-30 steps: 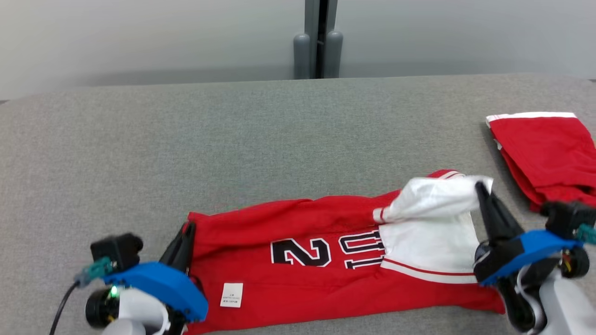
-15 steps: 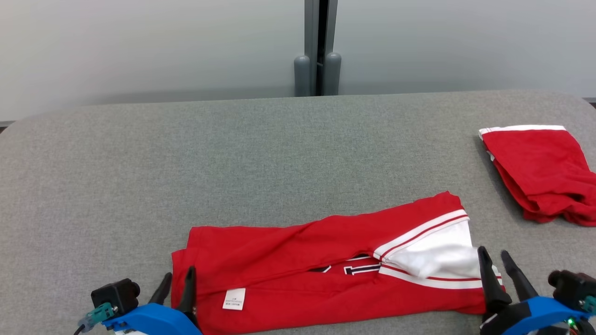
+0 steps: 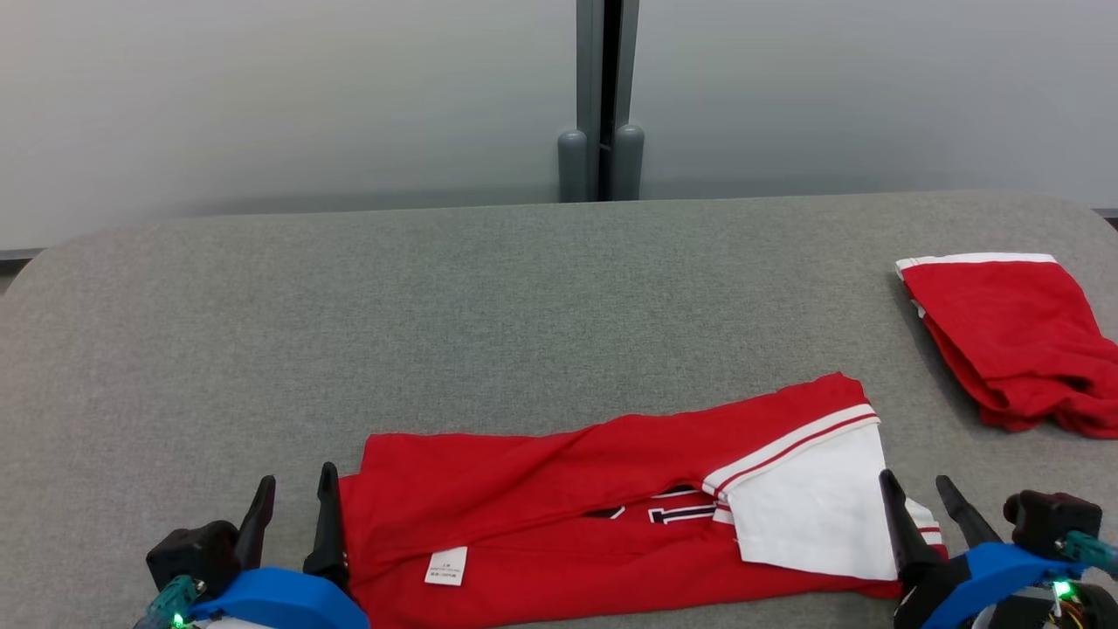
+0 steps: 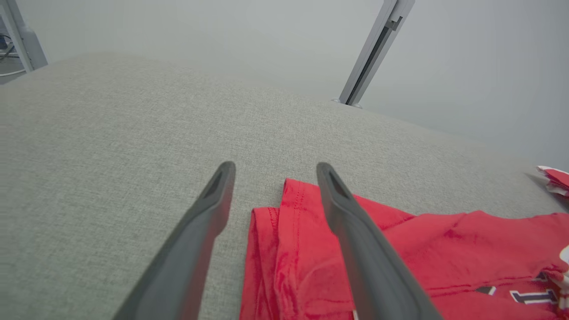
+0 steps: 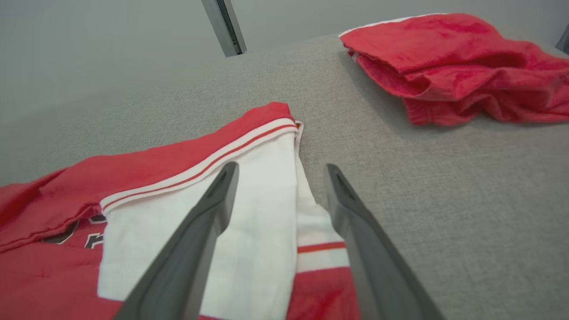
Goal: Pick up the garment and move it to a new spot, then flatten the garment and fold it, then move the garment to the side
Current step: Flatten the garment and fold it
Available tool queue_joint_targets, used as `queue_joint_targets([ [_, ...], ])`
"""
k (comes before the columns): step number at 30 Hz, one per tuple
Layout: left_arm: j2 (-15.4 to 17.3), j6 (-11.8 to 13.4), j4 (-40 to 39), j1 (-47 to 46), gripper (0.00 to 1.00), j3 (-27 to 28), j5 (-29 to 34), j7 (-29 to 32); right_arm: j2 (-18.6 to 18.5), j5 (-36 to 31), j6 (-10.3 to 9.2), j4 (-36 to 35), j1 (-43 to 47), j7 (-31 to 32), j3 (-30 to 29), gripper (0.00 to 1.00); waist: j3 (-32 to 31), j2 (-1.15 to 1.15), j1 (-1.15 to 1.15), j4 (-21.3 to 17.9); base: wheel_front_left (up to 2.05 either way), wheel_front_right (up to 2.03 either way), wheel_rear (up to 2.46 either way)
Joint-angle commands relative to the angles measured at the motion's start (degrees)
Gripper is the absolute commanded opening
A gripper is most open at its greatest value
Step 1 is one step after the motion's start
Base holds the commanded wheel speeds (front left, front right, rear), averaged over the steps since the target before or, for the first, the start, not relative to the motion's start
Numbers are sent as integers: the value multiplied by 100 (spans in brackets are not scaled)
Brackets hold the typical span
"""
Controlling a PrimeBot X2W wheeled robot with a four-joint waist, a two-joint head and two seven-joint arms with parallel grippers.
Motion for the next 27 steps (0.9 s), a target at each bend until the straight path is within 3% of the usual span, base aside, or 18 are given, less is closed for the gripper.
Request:
queue_joint_targets([
  [1,50,31,14,-59,100,29,52,-61,-46,-98,0,114,-153,180,22,100,18,0,0,52,0,0,0],
  [10,117,128,-3,-100,100,137,85,-189,-297,-494,0,806,-611,1213,-92,100,152,0,0,322,0,0,0],
  [16,89,130,26,-119,100,164,57,-224,-276,-197,2,1135,-669,1893,202,100,187,0,0,394,0,0,0],
  [17,86,135,30,-119,100,172,54,-233,-262,-154,2,1181,-685,1966,268,94,193,0,0,389,0,0,0],
  [19,77,144,36,-131,100,179,51,-245,-249,-121,8,1276,-727,2038,392,52,211,0,0,367,0,0,0],
  [20,72,148,39,-140,100,179,51,-248,-231,-121,8,1321,-772,2037,447,45,220,0,0,352,0,0,0],
  [23,63,156,30,-176,100,177,55,-260,-173,-108,8,1408,-949,1891,633,0,251,0,0,299,0,0,0],
  [27,62,155,34,-178,100,177,53,-263,-205,-95,8,1439,-1112,1659,735,0,267,0,0,238,0,0,0],
])
